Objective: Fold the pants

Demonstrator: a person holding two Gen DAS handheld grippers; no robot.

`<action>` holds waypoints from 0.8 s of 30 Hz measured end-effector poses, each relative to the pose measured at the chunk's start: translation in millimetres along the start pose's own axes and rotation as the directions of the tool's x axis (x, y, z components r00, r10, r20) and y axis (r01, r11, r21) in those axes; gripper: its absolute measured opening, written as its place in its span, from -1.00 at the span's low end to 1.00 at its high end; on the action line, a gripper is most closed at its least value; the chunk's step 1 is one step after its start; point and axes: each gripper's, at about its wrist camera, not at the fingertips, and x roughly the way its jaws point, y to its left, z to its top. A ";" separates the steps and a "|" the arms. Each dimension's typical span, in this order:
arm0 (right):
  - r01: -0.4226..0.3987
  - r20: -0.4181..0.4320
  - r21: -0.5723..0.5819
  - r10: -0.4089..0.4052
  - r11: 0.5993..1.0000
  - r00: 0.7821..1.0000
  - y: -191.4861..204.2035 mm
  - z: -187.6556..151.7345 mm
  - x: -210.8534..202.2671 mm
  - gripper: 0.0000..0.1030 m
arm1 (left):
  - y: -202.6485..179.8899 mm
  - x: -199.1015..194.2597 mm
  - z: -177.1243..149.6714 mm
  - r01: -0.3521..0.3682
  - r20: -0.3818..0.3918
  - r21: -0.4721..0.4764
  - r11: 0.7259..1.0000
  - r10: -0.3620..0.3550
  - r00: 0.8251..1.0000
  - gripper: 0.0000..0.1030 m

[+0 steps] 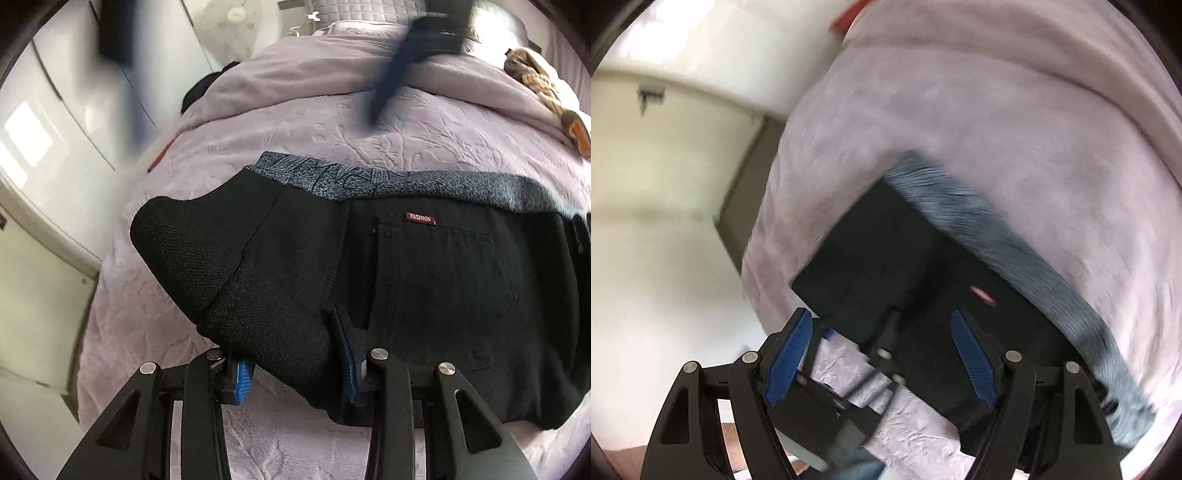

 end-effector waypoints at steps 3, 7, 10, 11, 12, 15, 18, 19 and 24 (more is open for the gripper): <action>0.031 -0.126 -0.110 -0.045 0.993 0.991 41.3 31.9 37.4 0.57 | -0.2 -2.4 -4.0 -0.007 0.006 0.006 1.000 0.007 1.000 -0.24; 0.110 -0.250 -0.180 -0.154 0.978 0.956 65.1 51.4 84.7 0.57 | -0.8 -3.7 -3.1 -0.007 0.009 0.001 1.000 0.007 1.000 -0.24; 0.170 -0.323 -0.162 -0.215 0.972 0.922 57.4 49.3 107.9 0.46 | -3.7 -4.3 -1.0 -0.012 0.000 0.016 1.000 0.012 1.000 -0.24; 0.168 -0.330 -0.155 -0.211 0.974 0.920 52.3 46.7 110.1 -0.27 | -5.2 -6.5 -1.2 -0.011 -0.004 0.023 1.000 0.011 1.000 -0.24; 0.148 -0.327 -0.142 -0.187 0.979 0.926 49.2 45.1 108.5 -0.57 | -7.6 -12.1 -2.3 -0.015 0.015 0.036 0.999 0.014 1.000 -0.24; 0.078 -0.247 -0.119 -0.106 0.990 0.963 37.3 33.2 79.9 -0.64 | -20.8 -35.2 6.6 -0.040 0.076 0.098 0.994 0.033 0.997 -0.24; -0.022 -0.153 -0.090 0.008 0.996 0.988 18.7 10.0 38.6 -0.64 | -34.4 -66.1 19.0 -0.035 0.134 0.130 0.991 0.018 0.991 -0.24; -0.062 -0.120 -0.071 0.053 0.996 0.991 9.5 1.1 24.1 -0.64 | -39.3 -75.2 22.7 -0.032 0.152 0.139 0.990 0.011 0.988 -0.24; -0.291 0.108 0.015 0.287 0.957 0.952 -47.0 -63.2 -56.6 -0.64 | -89.8 -137.6 41.5 -0.018 0.266 0.236 0.972 -0.047 0.963 -0.23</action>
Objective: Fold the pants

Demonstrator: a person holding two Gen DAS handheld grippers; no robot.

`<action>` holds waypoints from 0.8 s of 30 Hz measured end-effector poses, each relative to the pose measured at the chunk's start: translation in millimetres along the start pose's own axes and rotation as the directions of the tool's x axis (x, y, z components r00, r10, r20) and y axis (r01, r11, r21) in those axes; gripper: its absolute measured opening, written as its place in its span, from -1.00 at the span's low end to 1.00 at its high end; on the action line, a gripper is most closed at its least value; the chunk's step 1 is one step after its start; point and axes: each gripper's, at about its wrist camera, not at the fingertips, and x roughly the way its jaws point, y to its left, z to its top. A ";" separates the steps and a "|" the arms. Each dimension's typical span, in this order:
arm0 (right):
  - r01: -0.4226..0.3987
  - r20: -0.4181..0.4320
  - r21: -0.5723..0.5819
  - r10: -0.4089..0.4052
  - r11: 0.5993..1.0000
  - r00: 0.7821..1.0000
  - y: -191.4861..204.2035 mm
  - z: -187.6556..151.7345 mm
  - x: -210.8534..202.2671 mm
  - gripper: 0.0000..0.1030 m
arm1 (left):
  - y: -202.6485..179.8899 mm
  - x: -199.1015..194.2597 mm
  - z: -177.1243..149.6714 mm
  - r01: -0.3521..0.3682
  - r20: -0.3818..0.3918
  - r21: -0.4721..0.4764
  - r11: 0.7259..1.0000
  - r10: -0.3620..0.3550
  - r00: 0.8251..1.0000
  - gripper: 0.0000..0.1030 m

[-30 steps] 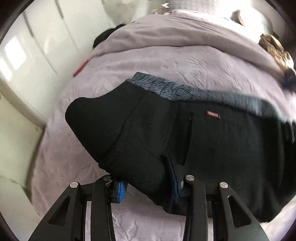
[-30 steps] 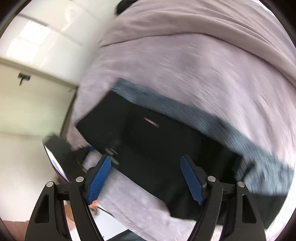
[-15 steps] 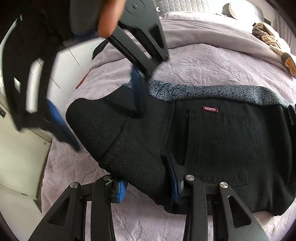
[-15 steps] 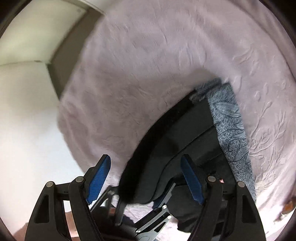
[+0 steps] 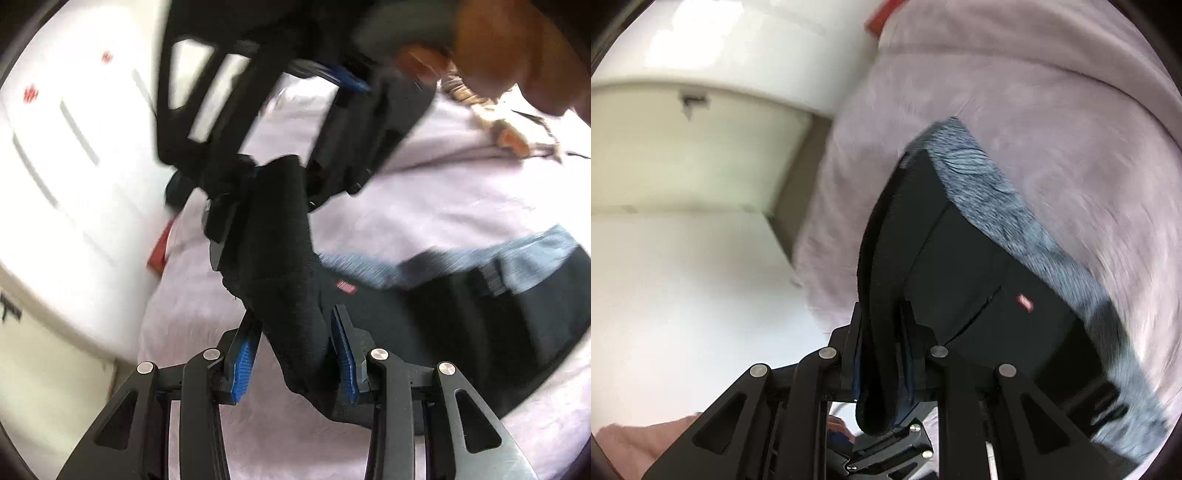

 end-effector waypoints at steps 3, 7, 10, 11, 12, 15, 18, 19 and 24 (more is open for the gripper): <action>-0.105 0.130 0.040 0.099 0.994 0.987 -27.0 -36.4 -55.6 -0.64 | -39.0 -27.3 22.5 0.044 0.063 0.075 0.996 -0.049 0.997 -0.23; -0.204 0.316 0.095 0.164 0.974 0.934 -78.0 -113.7 -122.2 -0.63 | -102.2 -52.6 48.6 0.128 0.104 0.180 0.975 -0.149 0.983 -0.23; -0.266 0.436 0.141 0.182 0.954 0.882 -124.4 -173.6 -156.6 -0.63 | -162.7 -67.3 54.1 0.175 0.115 0.295 0.939 -0.217 0.969 -0.23; -0.293 0.478 0.162 0.185 0.942 0.859 -144.7 -199.1 -165.2 -0.63 | -179.5 -69.7 52.9 0.191 0.109 0.325 0.926 -0.237 0.965 -0.23; -0.309 0.502 0.177 0.185 0.934 0.845 -158.9 -213.7 -169.4 -0.63 | -201.1 -71.0 49.0 0.212 0.095 0.361 0.908 -0.262 0.960 -0.23; -0.338 0.559 0.237 0.156 0.911 0.814 -213.0 -269.0 -168.7 -0.63 | -255.1 -65.0 30.6 0.248 0.043 0.449 0.859 -0.298 0.954 -0.23; -0.381 0.586 0.307 0.142 0.872 0.798 -263.1 -300.0 -144.8 -0.63 | -298.3 -50.6 8.6 0.257 -0.023 0.518 0.816 -0.287 0.958 -0.23; -0.389 0.589 0.320 0.140 0.864 0.796 -273.6 -306.5 -136.7 -0.63 | -309.2 -43.3 2.1 0.265 -0.054 0.530 0.805 -0.279 0.959 -0.23; -0.395 0.585 0.393 0.106 0.830 0.804 -324.8 -329.4 -95.1 -0.64 | -319.6 -30.6 -17.8 0.246 -0.090 0.561 0.791 -0.237 0.967 -0.18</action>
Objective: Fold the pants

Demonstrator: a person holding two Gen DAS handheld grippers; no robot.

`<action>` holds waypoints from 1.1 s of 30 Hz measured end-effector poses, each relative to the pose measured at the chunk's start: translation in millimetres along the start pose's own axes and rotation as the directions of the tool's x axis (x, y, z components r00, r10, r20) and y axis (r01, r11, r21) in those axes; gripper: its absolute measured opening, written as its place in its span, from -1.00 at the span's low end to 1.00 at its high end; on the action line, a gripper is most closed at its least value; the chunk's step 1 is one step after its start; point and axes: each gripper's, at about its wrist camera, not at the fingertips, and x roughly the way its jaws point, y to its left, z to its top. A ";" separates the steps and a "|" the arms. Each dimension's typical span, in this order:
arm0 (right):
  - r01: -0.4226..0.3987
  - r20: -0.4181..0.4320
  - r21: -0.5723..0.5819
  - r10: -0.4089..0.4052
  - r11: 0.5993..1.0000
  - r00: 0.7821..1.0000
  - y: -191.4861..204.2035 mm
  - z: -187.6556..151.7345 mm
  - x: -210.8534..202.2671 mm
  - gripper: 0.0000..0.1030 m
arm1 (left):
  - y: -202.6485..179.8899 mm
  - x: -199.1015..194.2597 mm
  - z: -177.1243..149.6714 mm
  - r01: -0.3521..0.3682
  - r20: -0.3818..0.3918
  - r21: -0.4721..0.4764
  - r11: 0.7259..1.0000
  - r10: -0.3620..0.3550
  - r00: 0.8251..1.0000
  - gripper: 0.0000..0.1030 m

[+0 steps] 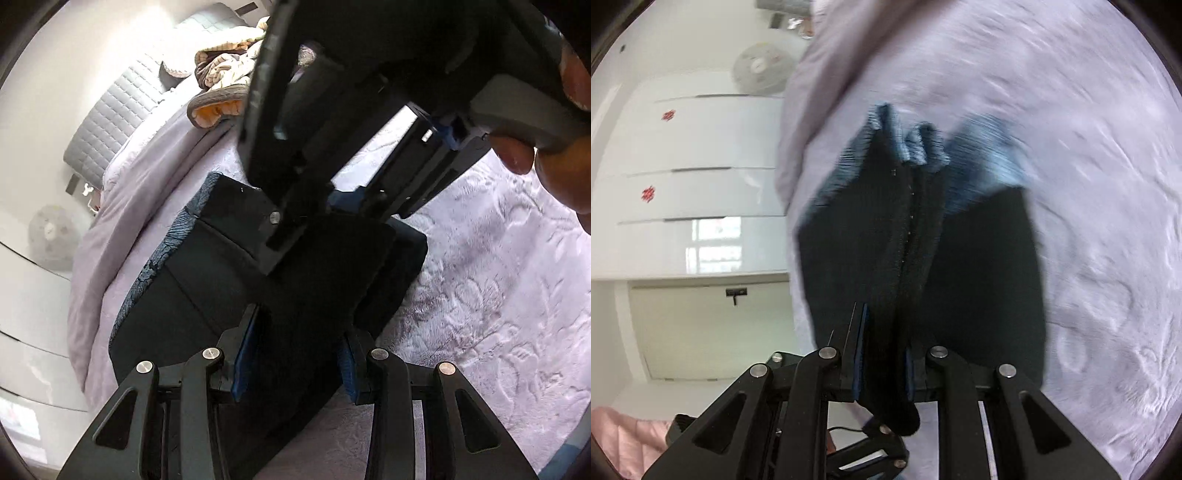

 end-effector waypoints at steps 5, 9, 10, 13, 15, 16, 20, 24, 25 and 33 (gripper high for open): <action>0.050 0.021 -0.020 -0.050 0.999 0.999 -4.9 -6.2 -7.0 -0.51 | 23.1 -7.5 -2.3 0.087 -0.036 -0.071 0.994 -0.089 0.995 0.34; 0.206 0.044 -0.080 -0.203 0.975 0.978 19.9 -14.7 -15.4 -0.51 | 58.0 -29.9 -10.6 0.130 -0.029 -0.191 0.973 -0.138 0.990 0.38; 0.243 0.053 -0.092 -0.239 0.966 0.970 24.1 -18.3 -15.2 -0.51 | 70.6 -33.0 -15.1 0.129 -0.040 -0.232 0.964 -0.142 0.989 0.38; 0.370 0.079 -0.140 -0.362 0.918 0.929 40.3 -32.1 -5.7 -0.49 | 102.8 -27.8 -36.3 0.112 -0.094 -0.340 0.934 -0.153 0.984 0.38; 0.458 0.108 -0.178 -0.445 0.871 0.889 49.3 -37.4 1.8 -0.46 | 123.5 -21.6 -50.2 0.089 -0.146 -0.408 0.909 -0.161 0.976 0.38; 0.476 0.113 -0.177 -0.462 0.862 0.879 51.3 -39.6 2.6 -0.41 | 134.4 -18.1 -58.0 0.080 -0.171 -0.440 0.894 -0.171 0.970 0.38; 0.523 0.116 -0.143 -0.511 0.840 0.852 61.4 -48.7 1.8 -0.29 | 144.6 -15.6 -78.0 0.074 -0.216 -0.525 0.848 -0.217 0.952 0.38; 0.572 0.110 -0.137 -0.562 0.809 0.820 70.7 -59.3 1.5 -0.11 | 153.4 -20.9 -91.7 0.042 -0.243 -0.537 0.842 -0.202 0.949 0.38; 0.582 0.107 -0.135 -0.572 0.802 0.813 72.3 -59.9 3.1 -0.10 | 155.1 -20.3 -94.0 0.048 -0.243 -0.549 0.834 -0.214 0.946 0.39; 0.604 0.101 -0.092 -0.596 0.792 0.797 85.6 -88.9 3.5 0.15 | 162.6 -27.4 -102.0 0.056 -0.239 -0.586 0.809 -0.238 0.941 0.88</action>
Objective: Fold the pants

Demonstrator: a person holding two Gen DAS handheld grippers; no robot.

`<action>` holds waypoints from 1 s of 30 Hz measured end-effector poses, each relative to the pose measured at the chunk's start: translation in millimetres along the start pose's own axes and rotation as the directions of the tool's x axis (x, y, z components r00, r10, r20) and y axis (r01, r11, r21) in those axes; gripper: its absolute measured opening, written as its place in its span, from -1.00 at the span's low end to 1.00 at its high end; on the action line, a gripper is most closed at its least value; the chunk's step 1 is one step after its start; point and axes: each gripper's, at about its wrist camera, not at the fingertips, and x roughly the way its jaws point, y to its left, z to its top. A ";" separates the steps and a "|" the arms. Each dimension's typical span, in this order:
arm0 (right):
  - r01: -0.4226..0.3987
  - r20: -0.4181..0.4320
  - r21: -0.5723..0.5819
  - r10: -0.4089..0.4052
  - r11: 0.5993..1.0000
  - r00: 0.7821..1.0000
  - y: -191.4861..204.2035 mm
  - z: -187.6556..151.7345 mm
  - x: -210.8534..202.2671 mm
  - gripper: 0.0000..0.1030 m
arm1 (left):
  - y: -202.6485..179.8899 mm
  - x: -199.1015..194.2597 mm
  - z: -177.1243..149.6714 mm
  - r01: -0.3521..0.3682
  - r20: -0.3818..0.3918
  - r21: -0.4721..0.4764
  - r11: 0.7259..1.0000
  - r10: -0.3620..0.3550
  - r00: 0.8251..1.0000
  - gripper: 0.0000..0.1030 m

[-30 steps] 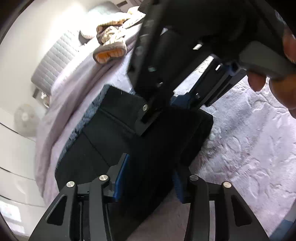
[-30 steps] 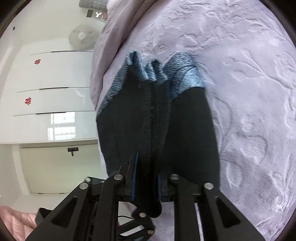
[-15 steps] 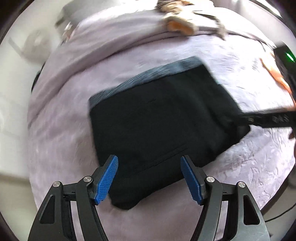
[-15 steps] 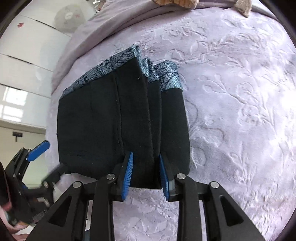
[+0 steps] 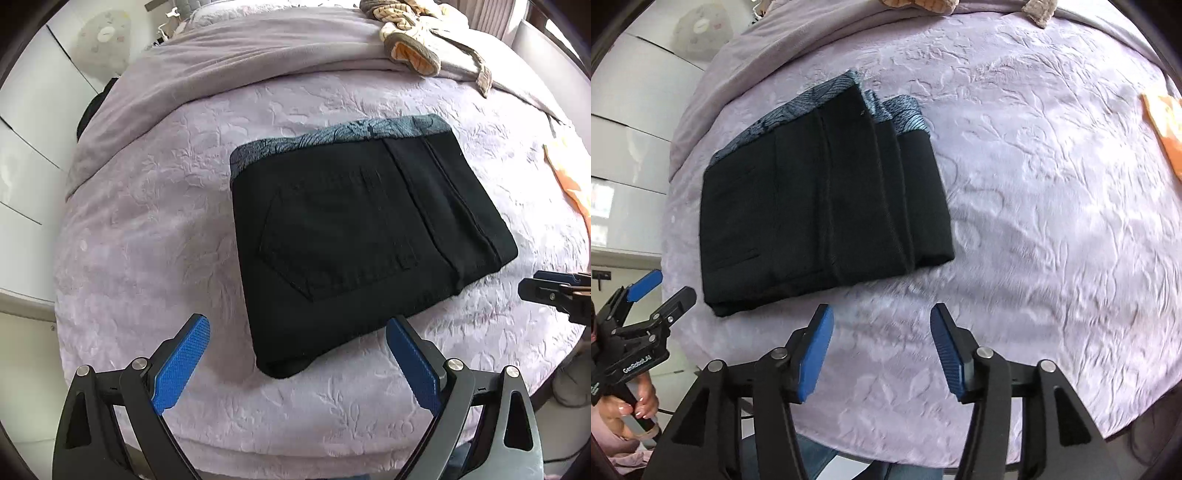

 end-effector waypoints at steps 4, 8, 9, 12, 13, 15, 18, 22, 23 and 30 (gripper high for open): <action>-0.008 0.002 0.010 0.008 1.000 1.000 1.5 -11.3 -10.0 0.36 | 0.3 3.3 -1.5 -0.004 -0.050 0.006 1.000 0.004 0.999 0.88; 0.013 0.033 -0.012 -0.013 1.000 0.999 15.9 -22.4 -23.3 0.64 | 1.7 2.4 -2.6 0.029 -0.072 -0.010 1.000 -0.030 0.997 0.88; 0.033 0.044 -0.023 -0.032 0.999 0.999 20.3 -24.2 -26.1 0.66 | 2.5 1.3 -3.2 0.033 -0.075 -0.015 0.999 -0.034 0.997 0.88; 0.062 0.053 -0.045 -0.060 0.997 0.997 29.3 -24.9 -25.3 0.70 | 4.7 -1.4 -3.9 0.030 -0.073 -0.017 0.999 -0.031 0.997 0.88; 0.064 0.047 -0.049 -0.061 0.997 0.997 32.3 -21.6 -21.6 0.70 | 5.7 -2.3 -3.5 0.025 -0.070 -0.018 1.000 -0.026 0.997 0.88; 0.065 0.044 -0.055 -0.063 0.996 0.997 36.4 -24.9 -24.3 0.70 | 9.0 -4.8 -2.9 0.026 -0.062 -0.024 0.999 -0.028 0.998 0.88; 0.080 0.043 -0.068 -0.077 0.994 0.996 41.8 -26.1 -25.1 0.70 | 15.0 -7.6 -2.8 0.026 -0.052 -0.030 0.999 -0.028 0.998 0.88; 0.089 0.043 -0.064 -0.086 0.994 0.995 46.9 -24.8 -24.7 0.70 | 27.6 -7.9 -4.0 0.022 -0.049 -0.030 0.999 -0.024 0.999 0.88; 0.090 0.044 -0.060 -0.088 0.994 0.995 48.7 -24.5 -24.2 0.70 | 30.2 -7.7 -4.3 0.024 -0.049 -0.032 0.999 -0.025 0.998 0.88; 0.094 0.041 -0.033 -0.093 0.995 0.995 67.1 -25.3 -14.3 0.70 | 55.0 -1.8 -7.6 0.044 -0.051 -0.017 0.999 -0.045 0.998 0.88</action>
